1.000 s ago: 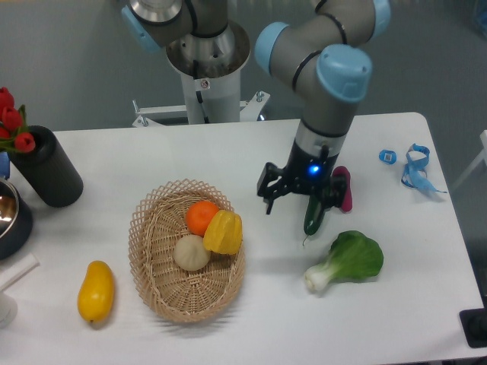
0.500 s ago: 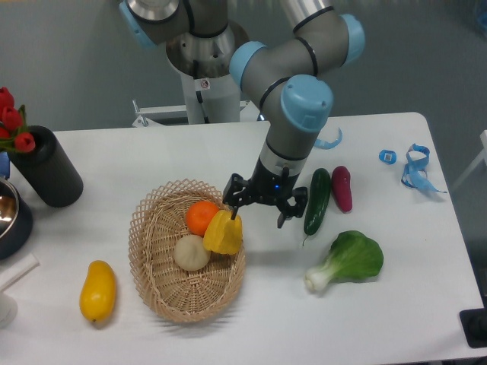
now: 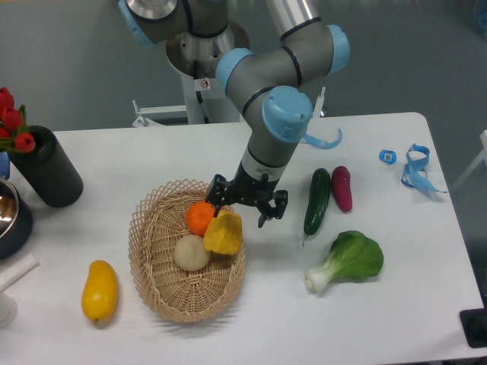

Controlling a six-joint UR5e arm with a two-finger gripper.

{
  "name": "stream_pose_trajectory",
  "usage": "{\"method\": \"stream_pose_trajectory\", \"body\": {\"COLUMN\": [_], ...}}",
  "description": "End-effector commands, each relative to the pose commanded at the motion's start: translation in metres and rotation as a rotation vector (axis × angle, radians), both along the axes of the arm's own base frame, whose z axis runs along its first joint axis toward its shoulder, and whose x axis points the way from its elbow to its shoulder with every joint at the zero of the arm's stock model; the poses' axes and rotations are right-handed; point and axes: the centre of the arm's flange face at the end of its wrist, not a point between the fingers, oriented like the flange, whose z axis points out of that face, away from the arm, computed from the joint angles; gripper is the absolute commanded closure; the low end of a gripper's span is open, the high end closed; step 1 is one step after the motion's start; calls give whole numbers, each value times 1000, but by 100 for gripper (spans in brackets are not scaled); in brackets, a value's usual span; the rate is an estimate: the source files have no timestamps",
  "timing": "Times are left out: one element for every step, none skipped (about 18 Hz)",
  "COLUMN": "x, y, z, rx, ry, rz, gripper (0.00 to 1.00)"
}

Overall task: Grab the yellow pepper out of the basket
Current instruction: 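Lower the gripper onto the yellow pepper beside the orange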

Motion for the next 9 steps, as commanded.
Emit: {"method": "stream_pose_trajectory", "body": {"x": [0, 1, 2, 2, 3, 3, 4, 4, 4], "y": [0, -1, -2, -2, -2, -2, -3, -3, -3], "z": [-1, -3, -4, -5, -7, -8, -9, -10, -11], "rx": [-1, -3, -5, -6, -9, -10, -11, -13, -13], "ry": [-1, -5, -7, -8, -12, -13, -15, -18, -18], "rz": [0, -1, -1, -1, -1, -1, -3, -3, -3], "gripper": [0, 0, 0, 0, 0, 0, 0, 0, 0]}}
